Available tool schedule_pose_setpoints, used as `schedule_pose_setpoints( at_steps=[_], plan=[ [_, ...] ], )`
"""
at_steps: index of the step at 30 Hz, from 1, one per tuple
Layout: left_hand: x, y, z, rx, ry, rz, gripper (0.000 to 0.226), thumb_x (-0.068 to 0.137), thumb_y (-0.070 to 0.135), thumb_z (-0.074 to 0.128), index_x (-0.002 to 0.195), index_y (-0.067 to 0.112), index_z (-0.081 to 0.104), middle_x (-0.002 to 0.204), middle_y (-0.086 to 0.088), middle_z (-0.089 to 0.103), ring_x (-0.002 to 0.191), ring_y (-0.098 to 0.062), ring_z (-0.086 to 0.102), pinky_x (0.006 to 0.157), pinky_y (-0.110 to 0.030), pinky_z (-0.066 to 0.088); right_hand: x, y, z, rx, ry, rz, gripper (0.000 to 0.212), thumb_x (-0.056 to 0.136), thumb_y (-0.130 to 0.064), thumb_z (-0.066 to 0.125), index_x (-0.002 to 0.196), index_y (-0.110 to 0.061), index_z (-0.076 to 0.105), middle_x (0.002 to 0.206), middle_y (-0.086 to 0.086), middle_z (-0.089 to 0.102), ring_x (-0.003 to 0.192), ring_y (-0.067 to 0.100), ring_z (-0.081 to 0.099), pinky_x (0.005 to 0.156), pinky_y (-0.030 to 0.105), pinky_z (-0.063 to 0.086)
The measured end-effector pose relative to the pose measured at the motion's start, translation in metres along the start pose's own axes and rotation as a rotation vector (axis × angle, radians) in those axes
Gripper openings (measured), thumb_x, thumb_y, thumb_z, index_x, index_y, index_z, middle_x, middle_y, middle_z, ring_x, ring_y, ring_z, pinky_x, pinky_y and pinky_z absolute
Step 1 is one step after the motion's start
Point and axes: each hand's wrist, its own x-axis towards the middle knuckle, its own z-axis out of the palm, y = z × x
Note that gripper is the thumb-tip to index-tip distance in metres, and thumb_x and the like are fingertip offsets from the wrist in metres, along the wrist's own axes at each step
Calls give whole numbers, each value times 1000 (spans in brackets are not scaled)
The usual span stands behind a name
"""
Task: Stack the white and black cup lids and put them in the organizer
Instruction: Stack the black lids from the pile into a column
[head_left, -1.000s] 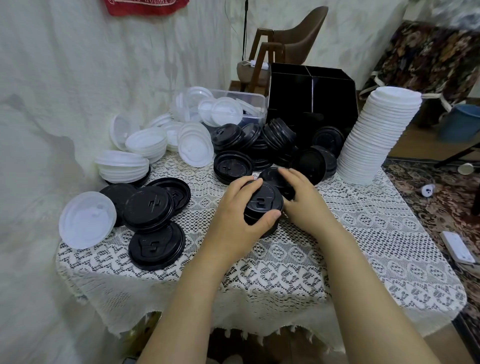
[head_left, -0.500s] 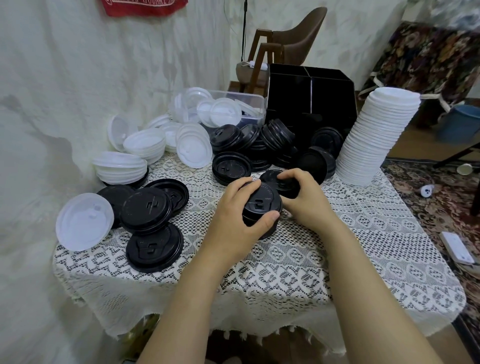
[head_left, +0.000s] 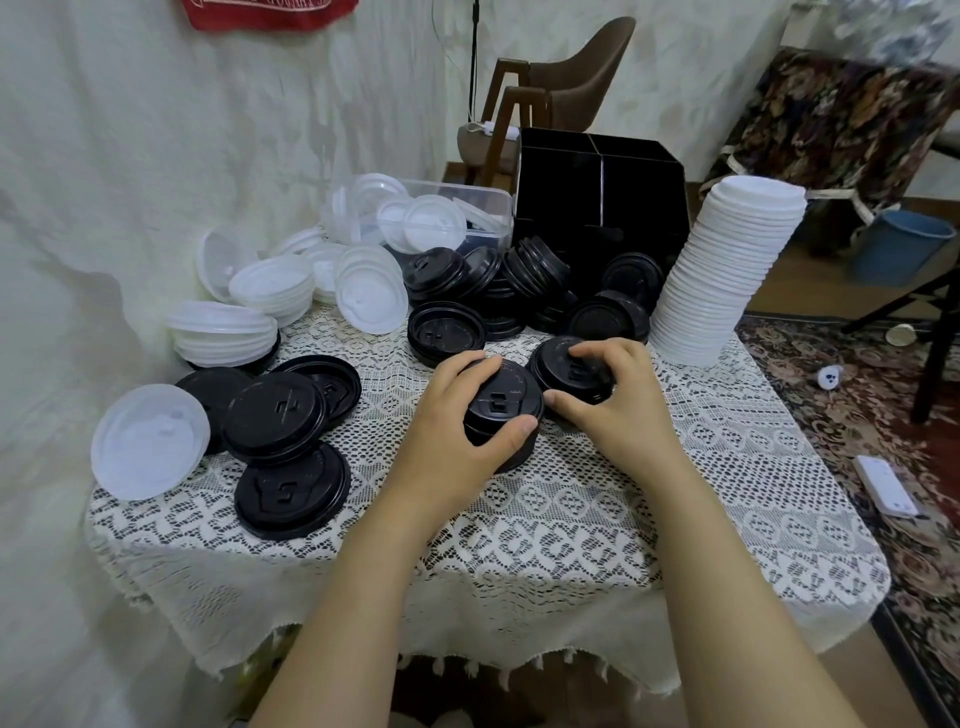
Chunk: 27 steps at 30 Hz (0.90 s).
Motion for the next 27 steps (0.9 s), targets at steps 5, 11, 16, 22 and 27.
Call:
schedule_pose_setpoints(
  at_steps=[5,11,16,22,27],
  plan=[
    [0,0,0,-4,-1,-4,60,87,35,67,141,25,44,130,29,30,122,13,28,93,7,19,-5,-5,-8,2,59,9,51,76,-28,83,120,-24,58,122,-7,43,101,0,47,82,-7,28],
    [0,1,-2,-35,-11,-21,63,84,32,72,140,26,45,132,28,33,125,12,30,96,4,20,-13,-20,-18,102,83,-60,50,74,-25,83,117,-29,59,119,-7,50,105,-12,47,87,-1,33],
    [-1,2,-3,-45,-17,-32,64,83,30,73,140,26,45,133,27,33,126,11,30,96,5,19,-19,-31,-14,109,45,-131,50,71,-22,84,113,-30,58,112,-12,52,105,-10,49,86,1,36],
    [-1,2,-4,-48,-24,-45,63,83,31,73,140,27,46,132,28,33,123,15,31,94,8,18,-21,-31,-18,145,35,-103,51,72,-18,85,114,-28,58,119,-5,49,106,-12,48,88,2,37],
    [-2,4,-5,-167,-54,-68,45,88,31,69,130,35,53,136,30,35,123,22,30,103,-12,26,-23,-34,-20,213,-31,-66,53,74,-23,84,120,-27,60,120,-12,58,109,1,57,92,19,48]
  ],
)
